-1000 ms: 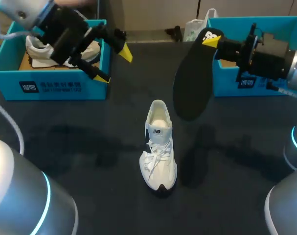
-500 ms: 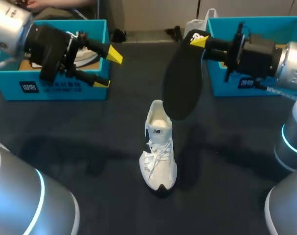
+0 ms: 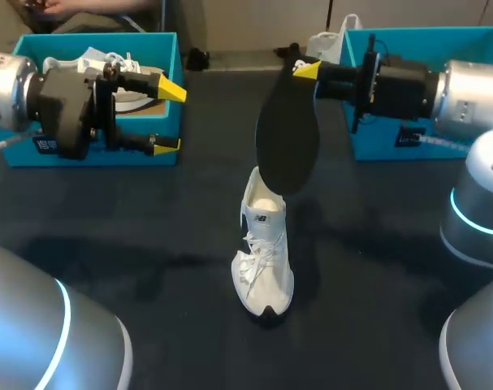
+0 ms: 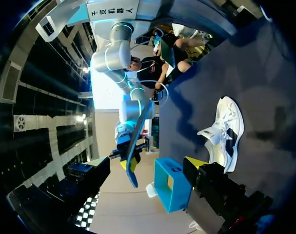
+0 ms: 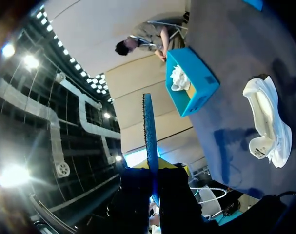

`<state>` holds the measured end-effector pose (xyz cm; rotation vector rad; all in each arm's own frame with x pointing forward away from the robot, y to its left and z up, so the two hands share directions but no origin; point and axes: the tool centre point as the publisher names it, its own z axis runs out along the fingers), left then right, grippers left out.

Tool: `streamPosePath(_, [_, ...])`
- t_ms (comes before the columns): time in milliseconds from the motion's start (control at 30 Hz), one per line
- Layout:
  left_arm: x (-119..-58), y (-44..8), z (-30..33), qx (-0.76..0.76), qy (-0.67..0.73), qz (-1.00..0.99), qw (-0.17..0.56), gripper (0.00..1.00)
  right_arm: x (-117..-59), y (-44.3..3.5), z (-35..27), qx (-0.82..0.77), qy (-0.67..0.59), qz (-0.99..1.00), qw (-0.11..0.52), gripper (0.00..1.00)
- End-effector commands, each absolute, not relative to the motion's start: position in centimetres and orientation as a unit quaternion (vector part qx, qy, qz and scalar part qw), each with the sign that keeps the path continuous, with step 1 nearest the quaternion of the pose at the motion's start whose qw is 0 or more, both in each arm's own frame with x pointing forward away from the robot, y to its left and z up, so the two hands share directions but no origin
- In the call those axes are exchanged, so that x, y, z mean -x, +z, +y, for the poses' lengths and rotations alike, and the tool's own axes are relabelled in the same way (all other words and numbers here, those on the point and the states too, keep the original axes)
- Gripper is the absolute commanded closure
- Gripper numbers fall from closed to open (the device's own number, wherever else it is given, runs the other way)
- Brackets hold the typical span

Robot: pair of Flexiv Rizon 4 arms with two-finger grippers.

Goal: Take the shoe out of the shoebox, open the shoe tongue, remove and reinsert the insole, then place the shoe into the shoebox

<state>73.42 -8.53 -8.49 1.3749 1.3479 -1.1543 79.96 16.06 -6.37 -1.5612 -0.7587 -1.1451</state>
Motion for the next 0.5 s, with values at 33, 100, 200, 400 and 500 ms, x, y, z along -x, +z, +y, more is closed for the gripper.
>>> streamPosePath(33, [-73.2, -8.6, -8.6, -0.55, -0.462, 0.542, 0.437, 0.0, -82.2, -7.0, 18.1, 0.654, -0.46, -0.32, 0.508, 1.0])
streamPosePath(100, [-73.2, -8.6, -8.6, -0.55, -0.462, 0.542, 0.437, 0.0, -82.7, -7.4, 18.3, 0.658, -0.46, -0.315, 0.506, 1.0])
streamPosePath(200, [-73.2, -8.6, -8.6, -0.55, -0.462, 0.542, 0.437, 0.0, -83.4, -8.1, 18.9, 0.664, -0.449, -0.308, 0.512, 1.0])
streamPosePath(400, [-73.2, -8.6, -8.6, -0.55, -0.462, 0.542, 0.437, 0.0, -83.6, -8.6, 20.3, 0.673, -0.435, -0.307, 0.514, 1.0])
streamPosePath(500, [-73.2, -8.6, -8.6, -0.55, -0.462, 0.542, 0.437, 0.0, -83.5, -8.4, 21.1, 0.678, -0.432, -0.3, 0.513, 1.0])
